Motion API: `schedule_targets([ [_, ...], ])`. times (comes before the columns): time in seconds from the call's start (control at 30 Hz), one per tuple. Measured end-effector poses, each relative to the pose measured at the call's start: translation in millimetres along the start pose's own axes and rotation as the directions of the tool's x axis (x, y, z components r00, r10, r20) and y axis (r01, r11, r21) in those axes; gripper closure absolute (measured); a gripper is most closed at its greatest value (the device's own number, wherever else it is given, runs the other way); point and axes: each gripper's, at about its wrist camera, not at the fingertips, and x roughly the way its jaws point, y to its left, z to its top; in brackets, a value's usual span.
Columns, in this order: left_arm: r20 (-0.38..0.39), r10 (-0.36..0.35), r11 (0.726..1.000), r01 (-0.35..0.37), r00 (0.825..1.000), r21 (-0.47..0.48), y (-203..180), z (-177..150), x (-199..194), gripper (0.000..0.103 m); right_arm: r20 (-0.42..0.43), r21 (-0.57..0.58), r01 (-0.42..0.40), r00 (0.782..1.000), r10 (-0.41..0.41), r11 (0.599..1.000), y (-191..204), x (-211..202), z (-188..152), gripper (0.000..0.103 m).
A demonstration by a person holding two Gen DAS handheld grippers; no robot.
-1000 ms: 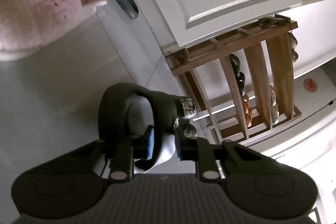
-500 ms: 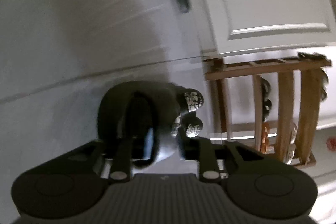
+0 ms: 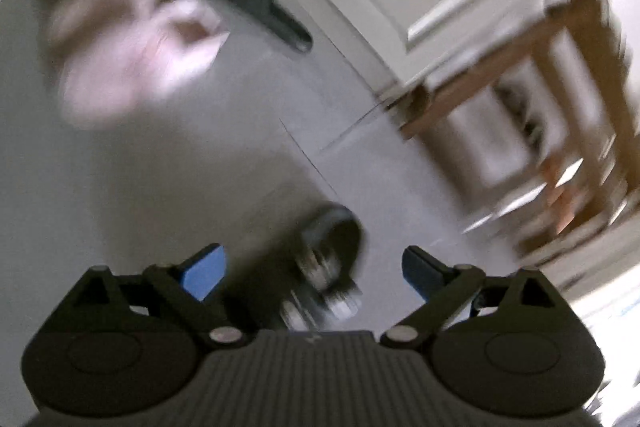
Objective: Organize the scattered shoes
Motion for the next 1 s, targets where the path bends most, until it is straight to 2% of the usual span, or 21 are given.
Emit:
schedule_targets([
  [0.03,0.039,-0.001,1.000,0.001,0.999,-0.014,17,7,7,0.018,-0.004,0.032,-0.048,0.999,0.048,0.998,2,10,24,0.004],
  [0.1,0.094,-0.003,0.999,0.007,0.996,-0.045,52,14,27,0.019,0.003,0.052,-0.079,0.997,0.079,0.996,5,24,51,0.004],
  [0.2,0.094,-0.100,0.990,0.108,0.991,-0.087,90,13,48,0.019,0.027,0.087,-0.162,0.987,0.161,0.983,16,41,96,0.004],
  [0.3,0.084,-0.215,0.961,0.226,0.973,-0.161,140,11,78,0.019,0.046,0.122,-0.223,0.975,0.219,0.967,25,47,118,0.004],
  [0.37,0.079,-0.257,0.936,0.269,0.963,-0.228,169,9,97,0.019,0.037,0.152,-0.232,0.973,0.229,0.961,31,51,120,0.004],
  [0.4,0.080,-0.295,0.911,0.306,0.952,-0.276,181,8,107,0.019,0.028,0.166,-0.231,0.973,0.230,0.959,35,53,119,0.004],
  [0.5,0.104,-0.387,0.818,0.394,0.916,-0.419,211,3,133,0.019,-0.016,0.179,-0.221,0.974,0.227,0.959,45,60,115,0.004],
  [0.57,0.139,-0.430,0.744,0.438,0.892,-0.505,223,-2,146,0.019,-0.042,0.185,-0.218,0.972,0.230,0.958,47,62,114,0.004],
  [0.67,0.201,-0.504,0.637,0.519,0.840,-0.570,227,-5,164,0.019,-0.062,0.197,-0.211,0.972,0.227,0.957,46,63,113,0.004],
  [0.7,0.210,-0.523,0.602,0.532,0.826,-0.596,228,-5,171,0.019,-0.069,0.204,-0.203,0.973,0.221,0.958,46,63,113,0.004],
  [0.77,0.221,-0.544,0.528,0.535,0.809,-0.660,231,-7,185,0.019,-0.074,0.228,-0.191,0.974,0.213,0.955,43,61,113,0.004],
  [0.93,0.373,-0.548,0.271,0.580,0.749,-0.768,244,-26,206,0.019,-0.081,0.284,-0.168,0.977,0.198,0.944,37,58,116,0.004],
  [0.97,0.394,-0.541,0.224,0.579,0.743,-0.784,246,-30,210,0.019,-0.087,0.286,-0.161,0.977,0.193,0.945,38,58,116,0.004],
  [1.0,0.401,-0.526,0.194,0.566,0.749,-0.801,247,-35,213,0.019,-0.090,0.282,-0.159,0.977,0.191,0.946,39,57,117,0.004],
])
